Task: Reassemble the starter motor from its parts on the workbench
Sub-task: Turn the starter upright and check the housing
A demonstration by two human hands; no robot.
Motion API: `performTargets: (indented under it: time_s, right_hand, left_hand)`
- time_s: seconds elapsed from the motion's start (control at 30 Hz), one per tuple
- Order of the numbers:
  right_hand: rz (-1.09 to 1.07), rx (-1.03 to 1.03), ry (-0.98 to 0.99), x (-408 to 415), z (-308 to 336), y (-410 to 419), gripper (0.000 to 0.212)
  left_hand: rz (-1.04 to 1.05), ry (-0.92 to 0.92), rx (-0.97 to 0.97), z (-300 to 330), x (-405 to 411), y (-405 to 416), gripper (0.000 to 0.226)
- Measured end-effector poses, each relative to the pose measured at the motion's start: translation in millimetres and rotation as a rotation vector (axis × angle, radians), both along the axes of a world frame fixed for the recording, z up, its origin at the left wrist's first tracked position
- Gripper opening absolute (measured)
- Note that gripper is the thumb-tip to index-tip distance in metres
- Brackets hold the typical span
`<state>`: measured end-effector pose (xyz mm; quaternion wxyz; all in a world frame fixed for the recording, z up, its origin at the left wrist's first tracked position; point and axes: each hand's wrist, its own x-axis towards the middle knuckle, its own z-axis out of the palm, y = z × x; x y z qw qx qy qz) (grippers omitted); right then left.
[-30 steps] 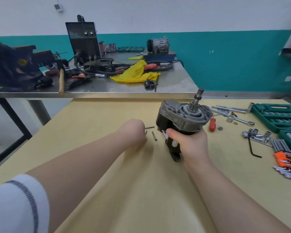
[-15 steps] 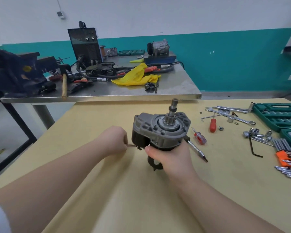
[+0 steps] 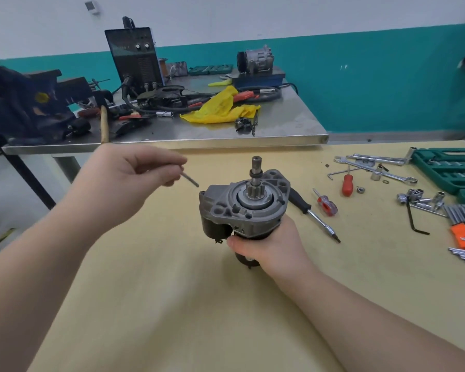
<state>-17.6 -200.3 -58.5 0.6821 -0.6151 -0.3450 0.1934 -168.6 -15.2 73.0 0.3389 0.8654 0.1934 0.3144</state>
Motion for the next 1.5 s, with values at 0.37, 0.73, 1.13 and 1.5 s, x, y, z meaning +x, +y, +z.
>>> performTargets:
  time_s: [0.37,0.73,1.13,1.5]
  right_hand:
    - [0.010,-0.002,-0.047,3,2,-1,0.043]
    - [0.016,-0.003,-0.052,4,2,-1,0.044]
    - [0.000,-0.020,-0.062,5,-2,1,0.045]
    - [-0.035,-0.119,-0.038,4,-1,1,0.044]
  left_hand:
    - [-0.281,0.003,0.012,1,23,-40,0.033]
    - [-0.346,0.174,0.190,18,23,-46,0.041]
    - [-0.257,0.163,0.186,4,27,-50,0.030]
    - [-0.336,-0.120,0.084,17,35,-71,0.019]
